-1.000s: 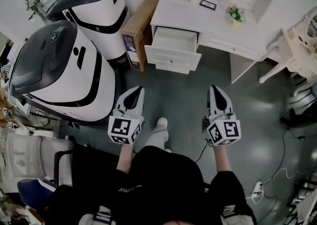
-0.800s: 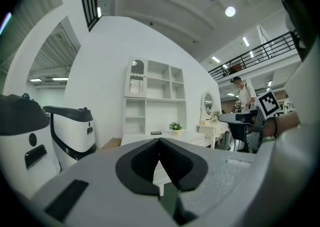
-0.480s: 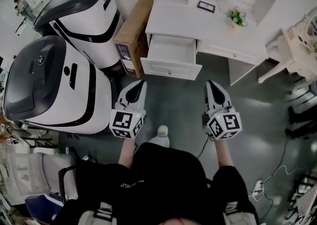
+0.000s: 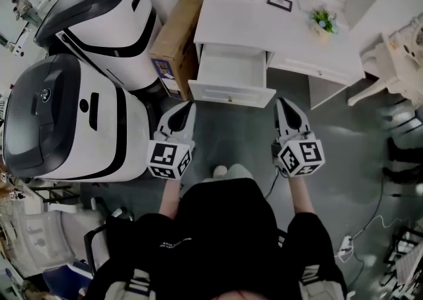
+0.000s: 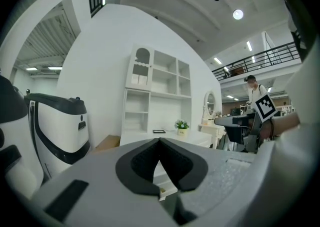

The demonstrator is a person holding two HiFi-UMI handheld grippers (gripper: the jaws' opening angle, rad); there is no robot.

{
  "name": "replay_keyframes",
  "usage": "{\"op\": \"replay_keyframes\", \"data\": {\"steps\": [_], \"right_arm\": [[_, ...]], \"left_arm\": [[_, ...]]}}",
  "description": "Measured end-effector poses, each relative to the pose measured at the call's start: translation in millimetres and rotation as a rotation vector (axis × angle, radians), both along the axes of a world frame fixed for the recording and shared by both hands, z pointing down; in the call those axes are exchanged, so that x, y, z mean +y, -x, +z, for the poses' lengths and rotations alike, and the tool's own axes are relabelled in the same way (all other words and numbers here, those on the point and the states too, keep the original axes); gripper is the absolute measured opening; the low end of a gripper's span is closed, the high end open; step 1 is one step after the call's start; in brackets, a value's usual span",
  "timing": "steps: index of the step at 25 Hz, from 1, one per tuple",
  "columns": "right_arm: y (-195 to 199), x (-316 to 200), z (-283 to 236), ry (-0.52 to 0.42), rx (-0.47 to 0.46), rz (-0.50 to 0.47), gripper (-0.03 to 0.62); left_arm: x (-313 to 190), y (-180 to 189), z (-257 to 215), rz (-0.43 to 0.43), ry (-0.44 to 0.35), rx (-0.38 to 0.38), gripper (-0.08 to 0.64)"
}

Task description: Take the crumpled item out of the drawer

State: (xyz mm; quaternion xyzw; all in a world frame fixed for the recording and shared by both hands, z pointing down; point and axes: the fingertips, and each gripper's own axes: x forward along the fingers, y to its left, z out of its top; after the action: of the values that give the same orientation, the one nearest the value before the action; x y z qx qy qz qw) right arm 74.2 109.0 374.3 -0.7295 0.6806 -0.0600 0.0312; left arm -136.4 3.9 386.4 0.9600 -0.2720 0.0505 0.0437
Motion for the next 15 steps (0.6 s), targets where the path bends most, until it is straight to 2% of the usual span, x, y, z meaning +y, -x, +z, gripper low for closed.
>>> {"op": "replay_keyframes", "data": {"steps": [8,15], "right_arm": [[-31,-41,14,0.042,0.0,-0.011,-0.008],[-72,-111,29,0.088,-0.029,-0.075,-0.008]], "left_arm": [[-35,-22,21,-0.017,0.059,-0.024,-0.003],[-87,-64,34,-0.061,0.12,-0.026,-0.003]]}}
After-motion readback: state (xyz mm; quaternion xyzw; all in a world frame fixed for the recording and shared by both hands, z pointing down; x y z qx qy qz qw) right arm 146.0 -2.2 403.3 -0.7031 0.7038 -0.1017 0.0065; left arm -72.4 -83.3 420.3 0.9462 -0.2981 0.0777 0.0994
